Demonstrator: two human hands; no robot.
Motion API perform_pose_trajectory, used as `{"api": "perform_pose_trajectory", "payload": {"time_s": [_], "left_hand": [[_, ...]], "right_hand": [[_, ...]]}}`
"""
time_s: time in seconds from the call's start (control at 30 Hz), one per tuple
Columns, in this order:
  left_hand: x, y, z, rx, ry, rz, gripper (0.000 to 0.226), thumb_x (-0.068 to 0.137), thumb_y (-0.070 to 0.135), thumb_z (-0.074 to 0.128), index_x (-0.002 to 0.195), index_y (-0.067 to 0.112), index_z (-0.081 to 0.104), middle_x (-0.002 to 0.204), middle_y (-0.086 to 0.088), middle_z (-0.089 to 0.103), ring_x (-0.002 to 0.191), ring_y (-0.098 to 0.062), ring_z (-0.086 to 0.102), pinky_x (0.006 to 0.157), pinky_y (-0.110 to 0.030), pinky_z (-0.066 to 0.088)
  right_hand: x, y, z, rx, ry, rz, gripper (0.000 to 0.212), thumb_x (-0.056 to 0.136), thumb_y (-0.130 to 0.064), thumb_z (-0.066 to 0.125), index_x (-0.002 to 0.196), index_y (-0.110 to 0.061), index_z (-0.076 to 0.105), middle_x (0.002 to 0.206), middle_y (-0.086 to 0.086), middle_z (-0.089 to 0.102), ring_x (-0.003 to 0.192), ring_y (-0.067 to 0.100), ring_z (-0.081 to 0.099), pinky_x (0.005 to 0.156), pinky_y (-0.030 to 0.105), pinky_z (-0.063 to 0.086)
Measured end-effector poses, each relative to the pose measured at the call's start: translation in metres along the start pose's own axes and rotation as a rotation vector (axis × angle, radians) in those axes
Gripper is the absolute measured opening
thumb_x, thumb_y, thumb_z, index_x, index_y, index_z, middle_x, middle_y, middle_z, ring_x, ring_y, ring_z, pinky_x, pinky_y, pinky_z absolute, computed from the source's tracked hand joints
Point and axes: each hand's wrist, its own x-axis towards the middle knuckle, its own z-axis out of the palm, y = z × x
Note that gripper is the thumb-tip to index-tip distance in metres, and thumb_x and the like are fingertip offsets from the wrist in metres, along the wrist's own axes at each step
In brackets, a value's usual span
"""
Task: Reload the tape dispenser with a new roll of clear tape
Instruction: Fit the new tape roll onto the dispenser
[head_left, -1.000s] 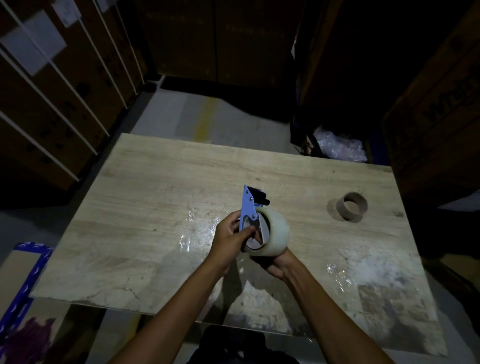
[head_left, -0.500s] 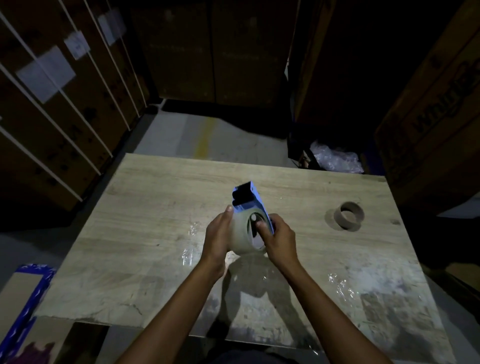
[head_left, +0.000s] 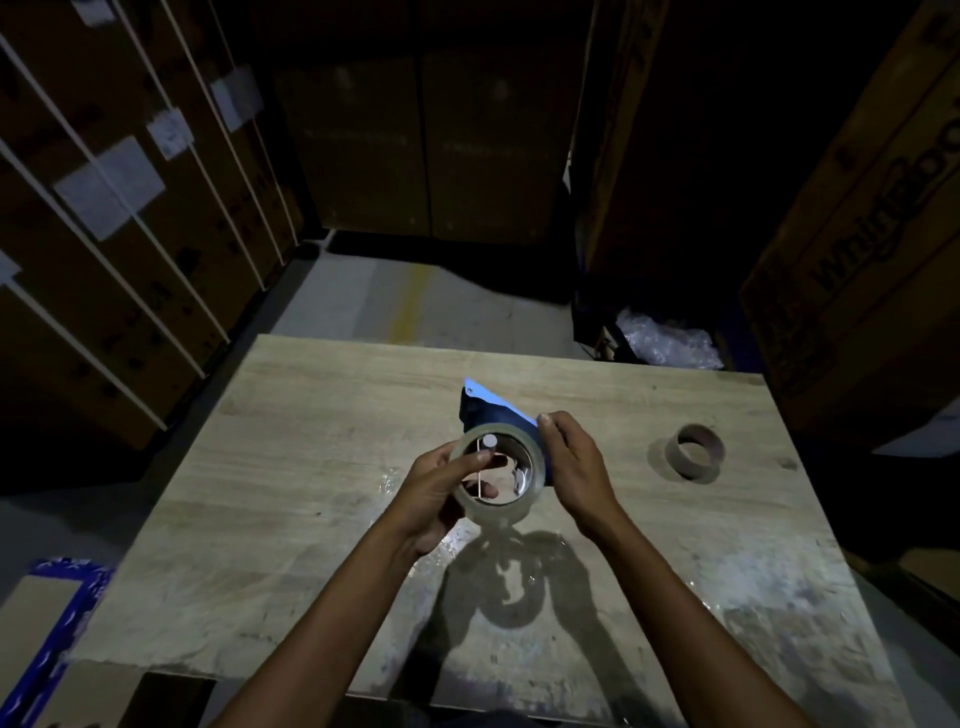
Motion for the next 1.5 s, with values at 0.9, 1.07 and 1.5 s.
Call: {"api": "perform_pose_trajectory", "payload": {"time_s": [0.9,1.07,1.5], "left_hand": [[0.008,0.019,0.017,-0.284,0.265,-0.14,0.023,0.087,0.012,0.068,0.109,0.007,0.071,0.106,-0.019,0.074,0.088,-0.03,0.069,0.092,-0.044,0.053],[0.009,0.021,0.011,-0.219,0.322,-0.085,0.027,0.085,0.015,0.074,0.108,0.002,0.071,0.102,-0.018,0.074,0.089,-0.03,0.07,0.076,-0.039,0.057],[0.015,-0.009,-0.016,-0.105,0.373,-0.101,0.042,0.099,-0.005,0.044,0.141,-0.001,0.043,0.108,-0.019,0.06,0.089,-0.033,0.06,0.073,-0.038,0.049]], "right_hand": [[-0.019,-0.027,0.007,-0.372,0.055,-0.362,0.037,0.096,-0.006,0.048,0.127,-0.018,0.066,0.137,0.003,0.061,0.125,0.019,0.055,0.105,0.04,0.045],[-0.032,-0.027,0.012,-0.426,-0.142,-0.342,0.041,0.091,-0.048,0.044,0.119,-0.033,0.07,0.154,-0.004,0.042,0.139,0.011,0.039,0.106,0.027,0.034],[-0.039,0.031,0.051,-0.36,-0.245,-0.126,0.027,0.096,-0.031,0.062,0.113,-0.015,0.074,0.124,0.004,0.069,0.111,0.022,0.063,0.092,0.04,0.051]]}}
